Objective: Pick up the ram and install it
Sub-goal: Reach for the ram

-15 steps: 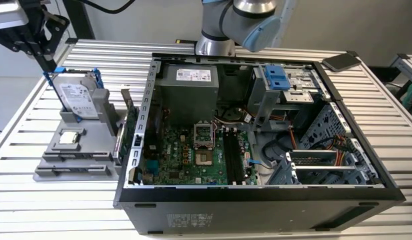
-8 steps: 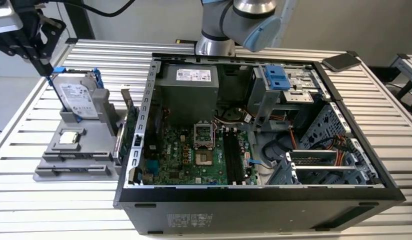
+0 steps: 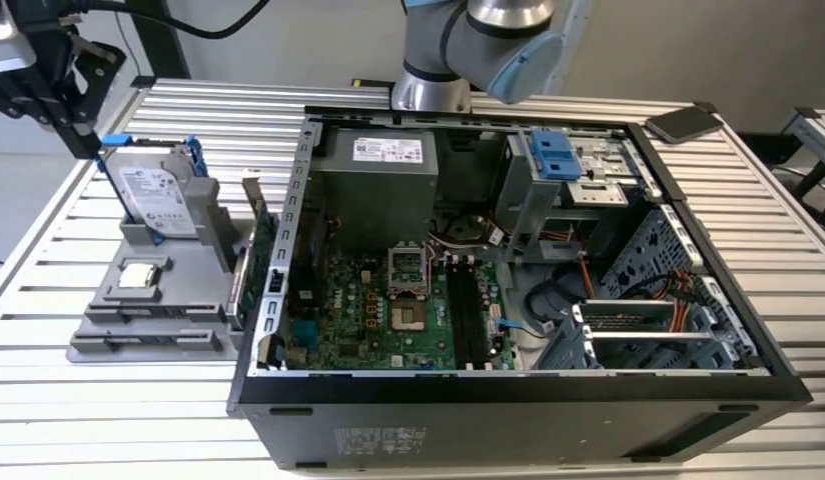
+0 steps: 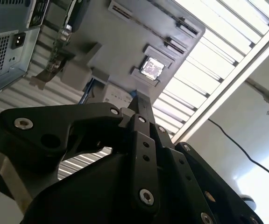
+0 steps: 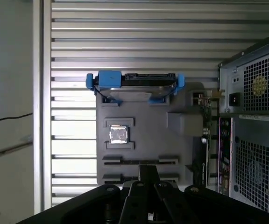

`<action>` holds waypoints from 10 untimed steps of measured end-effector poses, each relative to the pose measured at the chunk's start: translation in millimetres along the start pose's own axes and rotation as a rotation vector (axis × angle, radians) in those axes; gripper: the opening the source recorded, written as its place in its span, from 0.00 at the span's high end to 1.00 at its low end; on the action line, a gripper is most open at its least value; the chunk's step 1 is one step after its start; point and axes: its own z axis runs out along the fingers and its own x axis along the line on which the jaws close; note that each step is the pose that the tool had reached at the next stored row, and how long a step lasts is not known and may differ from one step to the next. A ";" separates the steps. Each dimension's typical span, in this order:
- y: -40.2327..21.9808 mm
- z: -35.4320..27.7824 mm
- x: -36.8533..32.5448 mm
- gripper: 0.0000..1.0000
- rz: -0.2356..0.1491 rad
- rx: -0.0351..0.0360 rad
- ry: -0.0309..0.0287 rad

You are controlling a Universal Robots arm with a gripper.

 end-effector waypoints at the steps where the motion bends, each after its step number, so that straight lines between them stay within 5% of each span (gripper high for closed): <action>1: -0.7 0.1 0.3 1.00 0.000 0.0000 0.0000; 5: -3.4 0.6 0.9 1.00 0.000 0.0000 0.0000; 10: -16.6 1.0 0.7 1.00 -0.001 0.0000 0.0000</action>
